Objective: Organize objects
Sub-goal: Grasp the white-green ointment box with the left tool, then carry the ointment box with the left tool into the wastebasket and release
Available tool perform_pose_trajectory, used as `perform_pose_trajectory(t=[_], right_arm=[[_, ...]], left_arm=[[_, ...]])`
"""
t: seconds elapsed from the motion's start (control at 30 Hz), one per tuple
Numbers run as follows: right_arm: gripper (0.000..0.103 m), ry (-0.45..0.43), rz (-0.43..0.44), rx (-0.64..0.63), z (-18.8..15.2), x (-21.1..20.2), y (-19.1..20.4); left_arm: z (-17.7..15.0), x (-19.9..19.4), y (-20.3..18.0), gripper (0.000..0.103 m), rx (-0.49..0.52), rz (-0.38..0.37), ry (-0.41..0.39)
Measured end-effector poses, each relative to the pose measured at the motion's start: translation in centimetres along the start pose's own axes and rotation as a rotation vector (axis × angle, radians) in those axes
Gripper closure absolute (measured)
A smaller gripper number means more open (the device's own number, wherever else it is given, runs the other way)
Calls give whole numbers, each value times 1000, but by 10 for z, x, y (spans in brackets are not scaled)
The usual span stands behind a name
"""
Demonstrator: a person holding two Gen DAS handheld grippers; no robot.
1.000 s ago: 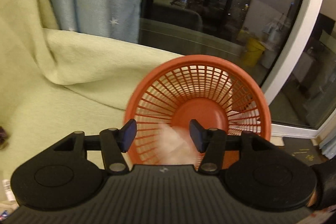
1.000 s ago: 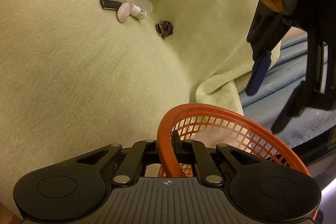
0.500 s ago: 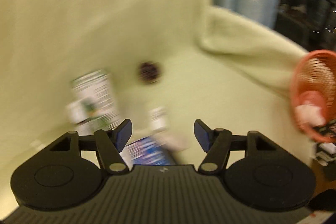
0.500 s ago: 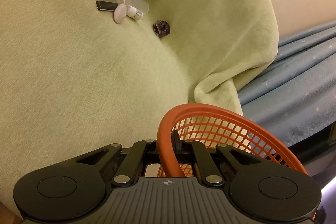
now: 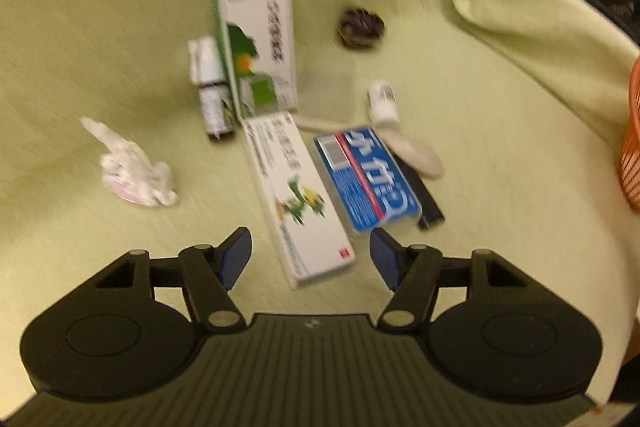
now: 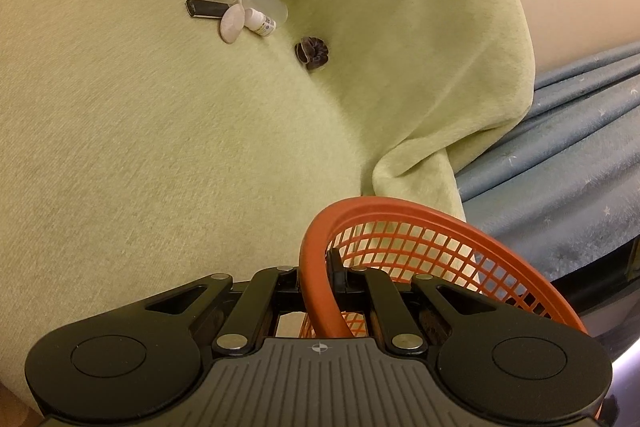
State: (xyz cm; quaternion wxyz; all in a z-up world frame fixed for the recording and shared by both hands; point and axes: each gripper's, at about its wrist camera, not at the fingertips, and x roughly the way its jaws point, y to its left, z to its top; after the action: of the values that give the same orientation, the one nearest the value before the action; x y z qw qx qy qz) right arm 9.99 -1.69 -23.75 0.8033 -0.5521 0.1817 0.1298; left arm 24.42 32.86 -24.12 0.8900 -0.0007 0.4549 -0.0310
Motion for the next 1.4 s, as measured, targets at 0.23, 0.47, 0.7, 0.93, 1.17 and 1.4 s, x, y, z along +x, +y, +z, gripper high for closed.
perform_pose_trajectory(t=[0.23,0.47,0.7,0.93,1.17,1.4], right_arm=[[101,6,-6,1,1,2,-3],[101,10,-1,1,3,4,-3],[101,11,3,-4,3,2,-3],[101,4,12,-9,0,-2,-1],[101,1,21,-12,-1,-5,0],[101,-4,26,-19,-2,-9,1]], left_arm=[[-7,5,14,46,28,100,1],[2,8,17,49,65,67,-21],[14,23,9,70,125,81,31],[12,-2,16,71,163,79,31],[18,-28,20,71,152,54,-3],[28,-45,4,71,157,1,-47]])
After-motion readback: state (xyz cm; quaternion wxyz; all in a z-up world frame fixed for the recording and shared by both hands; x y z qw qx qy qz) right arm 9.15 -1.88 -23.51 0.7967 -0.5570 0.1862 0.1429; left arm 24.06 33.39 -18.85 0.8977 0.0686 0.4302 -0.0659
